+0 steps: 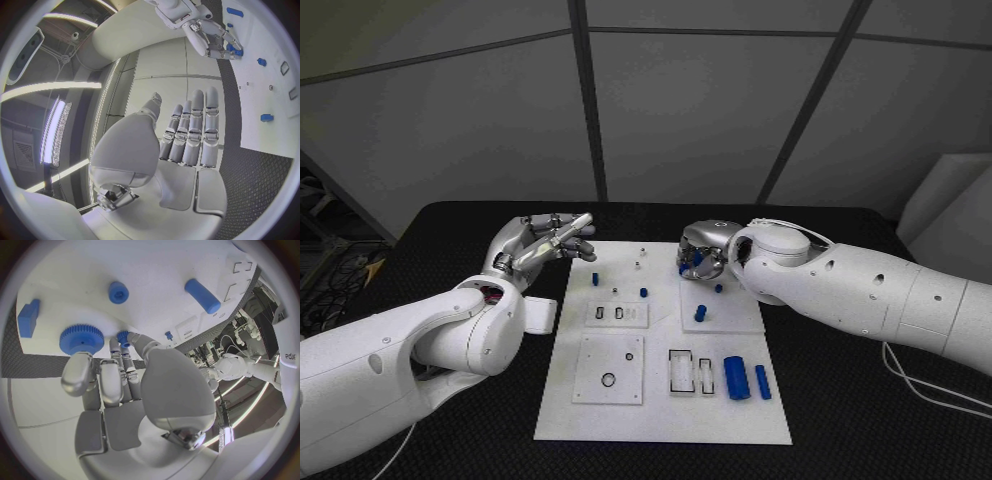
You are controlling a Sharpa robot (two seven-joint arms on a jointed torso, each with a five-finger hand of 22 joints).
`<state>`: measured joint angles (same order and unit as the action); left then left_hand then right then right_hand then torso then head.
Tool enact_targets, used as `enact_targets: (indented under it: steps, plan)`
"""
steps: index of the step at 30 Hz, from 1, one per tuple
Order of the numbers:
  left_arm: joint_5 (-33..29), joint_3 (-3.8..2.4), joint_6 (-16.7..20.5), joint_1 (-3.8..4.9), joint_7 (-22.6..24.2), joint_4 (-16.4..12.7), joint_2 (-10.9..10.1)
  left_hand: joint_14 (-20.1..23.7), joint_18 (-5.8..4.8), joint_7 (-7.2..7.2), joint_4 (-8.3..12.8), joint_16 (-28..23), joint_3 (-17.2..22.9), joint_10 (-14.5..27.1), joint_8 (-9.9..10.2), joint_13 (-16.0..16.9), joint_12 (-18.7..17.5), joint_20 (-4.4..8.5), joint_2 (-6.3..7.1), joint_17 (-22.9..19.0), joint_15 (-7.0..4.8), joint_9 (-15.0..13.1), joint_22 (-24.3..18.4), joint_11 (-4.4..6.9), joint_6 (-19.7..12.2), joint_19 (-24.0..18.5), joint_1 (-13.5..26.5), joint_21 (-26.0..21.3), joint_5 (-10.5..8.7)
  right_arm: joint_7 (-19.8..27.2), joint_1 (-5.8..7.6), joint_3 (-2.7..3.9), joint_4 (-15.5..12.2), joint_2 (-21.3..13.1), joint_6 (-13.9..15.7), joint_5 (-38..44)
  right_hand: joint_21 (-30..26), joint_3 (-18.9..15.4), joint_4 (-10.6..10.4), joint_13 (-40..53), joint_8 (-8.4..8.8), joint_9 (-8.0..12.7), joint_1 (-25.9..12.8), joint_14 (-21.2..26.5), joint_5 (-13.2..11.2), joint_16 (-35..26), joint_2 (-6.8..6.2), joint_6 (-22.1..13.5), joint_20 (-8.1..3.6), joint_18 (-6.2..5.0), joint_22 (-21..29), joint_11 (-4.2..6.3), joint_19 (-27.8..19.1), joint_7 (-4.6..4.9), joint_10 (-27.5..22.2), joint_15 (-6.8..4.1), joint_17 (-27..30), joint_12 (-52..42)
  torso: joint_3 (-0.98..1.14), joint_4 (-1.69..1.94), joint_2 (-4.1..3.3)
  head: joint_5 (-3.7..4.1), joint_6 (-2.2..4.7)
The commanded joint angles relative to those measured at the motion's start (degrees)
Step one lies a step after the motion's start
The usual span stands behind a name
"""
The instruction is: Assemble the parts on the task board
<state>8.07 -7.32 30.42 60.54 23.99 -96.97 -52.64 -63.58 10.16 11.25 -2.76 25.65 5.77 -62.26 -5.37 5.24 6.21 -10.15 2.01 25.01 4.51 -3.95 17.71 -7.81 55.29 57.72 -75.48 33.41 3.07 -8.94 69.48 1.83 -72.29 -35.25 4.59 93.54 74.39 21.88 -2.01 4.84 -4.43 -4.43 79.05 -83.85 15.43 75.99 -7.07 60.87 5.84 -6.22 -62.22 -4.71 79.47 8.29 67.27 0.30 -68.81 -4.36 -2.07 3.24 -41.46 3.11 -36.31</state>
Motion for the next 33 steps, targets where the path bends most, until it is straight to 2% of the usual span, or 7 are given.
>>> enact_targets:
  steps: [1, 5, 11, 15, 19, 26, 33]
  plan:
    - [0.5, -0.06, -0.8, 0.05, 0.1, 0.0, -0.1, 0.4, 0.09, 0.04, 0.3, 0.3, -0.1, -0.2, 0.3, 0.1, -0.1, 0.09, -0.35, 0.0, -0.09, 0.1, 0.1, -0.16, 0.4, -0.3, 0.3, 0.3, -0.10, 0.4, 0.03, -0.08, 0.3, 0.2, -0.2, 0.1, 0.5, 0.7, 0.1, -0.1, -0.26, -0.1, 0.9, -2.9, 0.1, 0.4, 0.21, 0.5, -0.03, 1.14, -0.3, 0.04, 0.2, 0.00, 0.5, -0.40, -0.2, -0.1, -0.01, 0.06, -0.09, 0.03, 0.00]
    - [0.5, -0.06, -0.8, 0.05, 0.1, 0.0, -0.1, 0.5, 0.10, 0.07, 0.3, 0.4, -0.1, -0.2, 0.4, 0.1, -0.1, 0.08, -0.43, 0.1, -0.08, 0.1, 0.1, -0.18, 0.4, -0.4, 0.4, 0.4, -0.10, 0.7, 0.02, -0.09, 0.0, 0.1, 1.9, 0.1, 1.2, 2.3, 0.8, 0.0, -0.46, -0.2, 1.9, -2.9, -1.3, 0.5, 0.86, 1.2, -0.12, 1.26, -1.2, 0.18, 0.4, -0.01, 1.3, -0.53, -0.1, -0.2, -0.01, 0.01, -0.12, -0.07, -0.05]
    - [0.5, -0.06, -0.7, 0.05, 0.0, 0.1, -0.3, 0.6, 0.10, 0.10, 0.3, 0.6, 0.0, -0.1, 0.4, 0.1, -0.2, 0.06, -0.57, 0.3, -0.06, 0.1, 0.2, -0.20, 0.4, -0.5, 0.4, 0.5, -0.10, 1.0, 0.01, -0.08, -2.0, -1.1, 6.6, -0.3, 2.4, 3.4, 1.4, 0.1, -0.71, -0.3, 2.1, -2.8, 0.0, 0.6, 0.90, 2.1, -0.29, 1.51, -2.9, 0.34, 0.9, -0.05, 2.2, -0.71, -0.1, -0.3, 0.01, -0.08, -0.10, -0.18, 0.22]
    - [0.5, -0.06, -0.7, 0.05, -0.1, 0.3, -0.4, 0.6, 0.11, 0.11, 0.3, 0.6, 0.0, -0.1, 0.4, 0.1, -0.2, 0.06, -0.60, 0.3, -0.06, 0.1, 0.3, -0.21, 0.4, -0.5, 0.4, 0.6, -0.10, 0.9, 0.02, -0.05, -3.6, -2.0, 9.9, -0.6, 2.6, 3.8, 1.7, 0.1, -0.76, -0.4, 2.1, -2.8, 0.4, 0.7, 0.88, 2.3, -0.34, 1.54, -3.1, 0.41, 0.9, -0.05, 2.5, -0.76, 0.0, -0.2, -0.09, -0.05, -0.10, -0.11, 0.50]
    - [0.5, -0.06, -0.7, 0.05, -0.1, 0.4, -0.5, 0.6, 0.11, 0.11, 0.3, 0.7, -0.1, -0.2, 0.4, 0.1, -0.2, 0.05, -0.62, 0.3, -0.06, 0.1, 0.3, -0.21, 0.5, -0.5, 0.4, 0.6, -0.11, 0.3, 0.04, -0.03, -4.3, -2.1, 12.9, -0.6, 3.0, 4.1, 1.9, 0.1, -0.84, -0.4, 1.9, -2.7, 0.7, 0.6, 0.61, 2.7, -0.40, 1.63, -3.7, 0.47, 1.1, -0.10, 2.8, -0.84, 0.1, -0.2, -0.09, 0.04, -0.16, -0.14, 0.80]
    - [0.2, -0.06, -0.7, 0.06, -0.1, 0.5, -0.4, 0.6, 0.11, 0.11, 0.3, 0.7, -0.1, -0.2, 0.5, 0.1, -0.2, 0.05, -0.63, 0.4, -0.06, 0.1, 0.3, -0.21, 0.5, -0.5, 0.4, 0.7, -0.11, -0.5, 0.09, -0.03, -1.6, 1.0, 15.8, -0.2, 3.2, 4.0, 1.7, 0.2, -0.83, -0.5, 1.2, -2.7, 0.6, 0.7, 0.22, 2.8, -0.45, 1.66, -4.0, 0.50, 1.1, -0.12, 3.0, -0.88, 0.1, -0.1, -0.13, 0.27, -0.37, -0.26, 1.07]
    - [0.1, -0.06, -0.7, 0.07, -0.1, 0.6, -0.1, 0.6, 0.11, 0.11, 0.3, 0.7, -0.1, -0.2, 0.5, 0.1, -0.2, 0.05, -0.63, 0.4, -0.06, 0.1, 0.3, -0.21, 0.5, -0.5, 0.4, 0.7, -0.11, -0.6, 0.11, -0.02, 2.2, 5.3, 16.5, 0.4, 3.3, 4.0, 1.7, 0.2, -0.79, -0.5, 0.9, -2.7, 0.4, 0.8, 0.00, 2.9, -0.46, 1.67, -4.1, 0.51, 1.1, -0.15, 3.1, -0.89, 0.1, 0.0, -0.18, 0.48, -0.48, -0.41, 0.96]
